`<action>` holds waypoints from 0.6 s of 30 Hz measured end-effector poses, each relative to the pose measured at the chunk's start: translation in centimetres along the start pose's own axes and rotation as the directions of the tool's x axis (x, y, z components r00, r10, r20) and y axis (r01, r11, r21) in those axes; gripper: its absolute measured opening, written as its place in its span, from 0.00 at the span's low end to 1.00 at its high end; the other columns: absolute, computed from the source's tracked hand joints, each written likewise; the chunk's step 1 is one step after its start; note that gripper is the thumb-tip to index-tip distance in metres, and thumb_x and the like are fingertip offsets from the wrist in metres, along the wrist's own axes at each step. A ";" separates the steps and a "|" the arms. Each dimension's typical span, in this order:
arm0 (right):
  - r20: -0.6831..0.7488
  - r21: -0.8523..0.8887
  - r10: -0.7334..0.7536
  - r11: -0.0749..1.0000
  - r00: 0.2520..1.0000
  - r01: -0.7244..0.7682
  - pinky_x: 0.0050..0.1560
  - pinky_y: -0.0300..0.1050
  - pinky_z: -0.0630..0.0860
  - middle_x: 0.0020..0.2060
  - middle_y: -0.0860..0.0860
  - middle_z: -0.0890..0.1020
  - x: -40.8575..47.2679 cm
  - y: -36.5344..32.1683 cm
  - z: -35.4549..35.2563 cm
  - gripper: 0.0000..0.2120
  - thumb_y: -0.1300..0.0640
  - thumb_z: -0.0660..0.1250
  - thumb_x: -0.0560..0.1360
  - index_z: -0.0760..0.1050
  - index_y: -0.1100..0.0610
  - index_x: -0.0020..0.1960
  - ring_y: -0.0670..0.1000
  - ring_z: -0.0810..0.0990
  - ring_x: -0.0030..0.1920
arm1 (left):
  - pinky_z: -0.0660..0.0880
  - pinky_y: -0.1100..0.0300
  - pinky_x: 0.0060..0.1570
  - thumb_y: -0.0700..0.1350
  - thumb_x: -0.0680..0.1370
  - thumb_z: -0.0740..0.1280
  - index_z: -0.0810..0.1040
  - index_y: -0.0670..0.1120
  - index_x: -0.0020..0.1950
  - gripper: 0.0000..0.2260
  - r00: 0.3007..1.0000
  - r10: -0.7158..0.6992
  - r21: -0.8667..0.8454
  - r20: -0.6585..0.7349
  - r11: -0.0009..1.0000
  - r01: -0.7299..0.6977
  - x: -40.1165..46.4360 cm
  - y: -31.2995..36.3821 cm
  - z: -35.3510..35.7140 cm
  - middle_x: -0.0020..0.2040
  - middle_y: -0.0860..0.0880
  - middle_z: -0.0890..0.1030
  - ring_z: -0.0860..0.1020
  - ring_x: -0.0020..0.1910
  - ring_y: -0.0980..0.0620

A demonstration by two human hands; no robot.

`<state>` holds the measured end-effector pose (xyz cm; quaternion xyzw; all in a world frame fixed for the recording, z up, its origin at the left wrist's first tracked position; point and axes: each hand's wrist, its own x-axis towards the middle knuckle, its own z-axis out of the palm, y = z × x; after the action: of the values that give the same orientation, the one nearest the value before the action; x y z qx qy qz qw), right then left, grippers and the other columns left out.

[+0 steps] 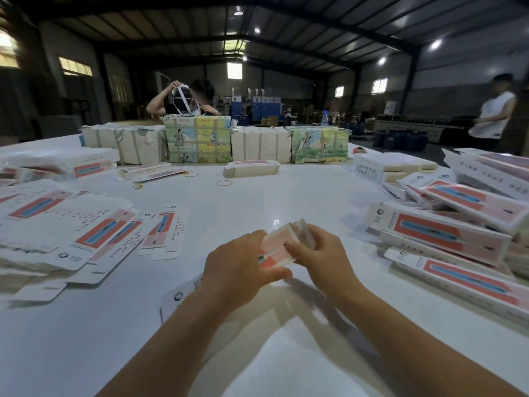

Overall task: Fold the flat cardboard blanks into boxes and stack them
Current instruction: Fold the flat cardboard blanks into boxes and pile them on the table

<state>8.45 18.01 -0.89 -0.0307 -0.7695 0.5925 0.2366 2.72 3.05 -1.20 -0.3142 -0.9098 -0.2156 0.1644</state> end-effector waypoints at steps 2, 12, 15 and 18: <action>0.014 -0.412 -0.172 0.897 0.985 0.162 0.39 0.28 0.70 0.41 0.49 0.81 -0.7 0.1 0.8 0.07 0.60 0.60 0.79 0.75 0.53 0.54 0.47 0.78 0.38 | 0.70 0.63 0.36 0.69 0.69 0.63 0.68 0.55 0.53 0.22 0.999 -0.005 0.036 -0.033 0.999 0.006 0.0 0.2 0.1 0.43 0.59 0.71 0.72 0.38 0.56; 0.039 0.303 0.036 0.952 0.999 -0.046 0.48 0.42 0.81 0.43 0.55 0.85 -0.5 -1.6 0.5 0.18 0.62 0.61 0.80 0.85 0.48 0.39 0.49 0.83 0.45 | 0.66 0.64 0.38 0.70 0.70 0.62 0.67 0.53 0.64 0.30 0.980 0.053 0.103 -0.194 0.994 -0.033 0.0 0.0 0.0 0.53 0.56 0.77 0.74 0.43 0.56; 0.015 0.372 0.059 0.926 0.998 -0.060 0.49 0.43 0.80 0.46 0.54 0.85 -0.3 -1.8 0.3 0.16 0.66 0.62 0.78 0.84 0.51 0.44 0.53 0.83 0.48 | 0.66 0.63 0.39 0.67 0.70 0.65 0.69 0.51 0.66 0.31 0.965 0.091 0.075 -0.245 0.994 -0.074 -0.2 0.1 -0.1 0.54 0.53 0.79 0.77 0.47 0.52; 0.021 0.468 0.093 0.879 0.995 -0.092 0.46 0.41 0.81 0.46 0.55 0.86 -0.1 -1.8 -0.1 0.17 0.68 0.61 0.77 0.84 0.52 0.43 0.52 0.84 0.46 | 0.72 0.60 0.39 0.65 0.69 0.68 0.71 0.48 0.66 0.32 0.945 0.137 0.087 -0.298 0.989 -0.116 -0.4 0.4 -0.4 0.54 0.50 0.80 0.79 0.46 0.50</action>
<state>9.02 17.48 0.78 -0.0098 -0.6009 0.7713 0.2094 3.36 2.93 -0.93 -0.3293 -0.8587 -0.2190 0.3259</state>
